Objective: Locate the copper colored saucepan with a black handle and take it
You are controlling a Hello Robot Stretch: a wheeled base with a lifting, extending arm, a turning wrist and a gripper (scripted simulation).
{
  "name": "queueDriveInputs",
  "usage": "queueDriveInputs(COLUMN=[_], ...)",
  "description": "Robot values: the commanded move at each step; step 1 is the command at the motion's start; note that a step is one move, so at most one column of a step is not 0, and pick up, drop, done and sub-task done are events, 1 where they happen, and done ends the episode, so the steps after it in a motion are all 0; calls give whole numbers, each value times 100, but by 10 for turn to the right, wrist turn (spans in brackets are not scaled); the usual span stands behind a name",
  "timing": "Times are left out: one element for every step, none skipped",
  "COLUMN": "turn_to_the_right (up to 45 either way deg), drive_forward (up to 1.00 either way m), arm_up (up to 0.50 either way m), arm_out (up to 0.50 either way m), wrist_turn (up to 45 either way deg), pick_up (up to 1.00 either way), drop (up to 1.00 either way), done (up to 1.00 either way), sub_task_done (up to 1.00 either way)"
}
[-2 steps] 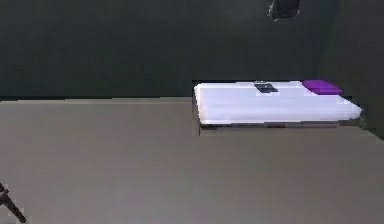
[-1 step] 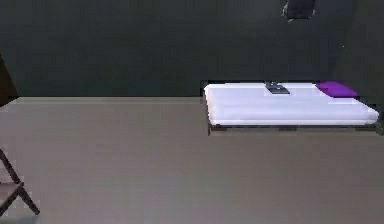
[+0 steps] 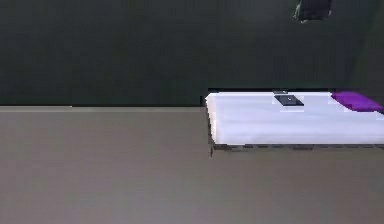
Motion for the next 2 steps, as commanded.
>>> queueDriveInputs(turn_to_the_right=[-420, 0], drive_forward=[0, 100], arm_up=[0, 0], arm_out=[0, 0], wrist_turn=[0, 0], pick_up=[0, 0], drop=[0, 0], done=[0, 0], sub_task_done=[0, 0])
